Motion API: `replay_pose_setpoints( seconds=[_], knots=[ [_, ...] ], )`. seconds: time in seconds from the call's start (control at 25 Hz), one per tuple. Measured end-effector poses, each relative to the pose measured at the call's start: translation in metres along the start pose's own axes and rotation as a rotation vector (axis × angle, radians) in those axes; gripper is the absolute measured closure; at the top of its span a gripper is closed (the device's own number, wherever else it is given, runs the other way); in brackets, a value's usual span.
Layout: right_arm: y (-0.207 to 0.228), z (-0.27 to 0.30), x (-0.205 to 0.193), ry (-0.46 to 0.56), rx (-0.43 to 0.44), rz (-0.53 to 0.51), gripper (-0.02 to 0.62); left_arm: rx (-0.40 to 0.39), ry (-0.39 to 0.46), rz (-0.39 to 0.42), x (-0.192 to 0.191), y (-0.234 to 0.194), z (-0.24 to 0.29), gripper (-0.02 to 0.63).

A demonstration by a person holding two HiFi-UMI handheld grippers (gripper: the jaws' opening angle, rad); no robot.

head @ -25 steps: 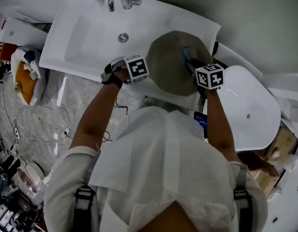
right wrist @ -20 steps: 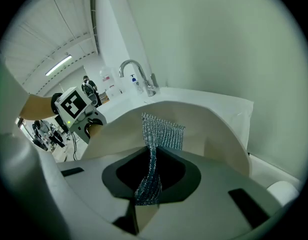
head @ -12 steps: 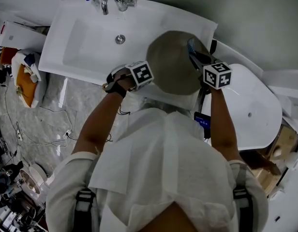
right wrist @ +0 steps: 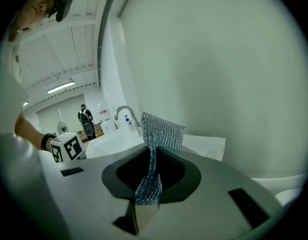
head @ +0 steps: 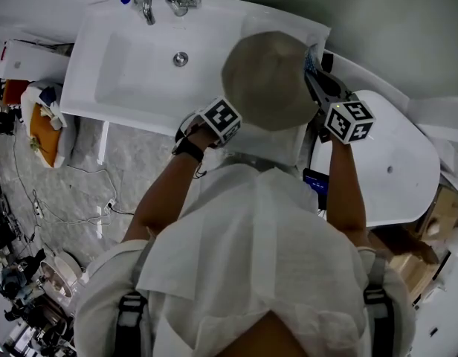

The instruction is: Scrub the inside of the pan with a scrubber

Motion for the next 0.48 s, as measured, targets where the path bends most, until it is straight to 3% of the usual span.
replay_pose_setpoints(
  seconds=[0.48],
  knots=[
    [-0.015, 0.0, -0.005, 0.027, -0.02, 0.014, 0.548, -0.05, 0.103, -0.074, 0.002, 0.009, 0.004, 0.4]
  ],
)
Point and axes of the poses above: the fingertips, and each gripper's own axes: z forward along the fingers, y to its right, x out of its top, the point moved 8 cm from there along -z, backward along the fingers, and after that the axes turned 5 degrees about y, right-handed, at the moved point
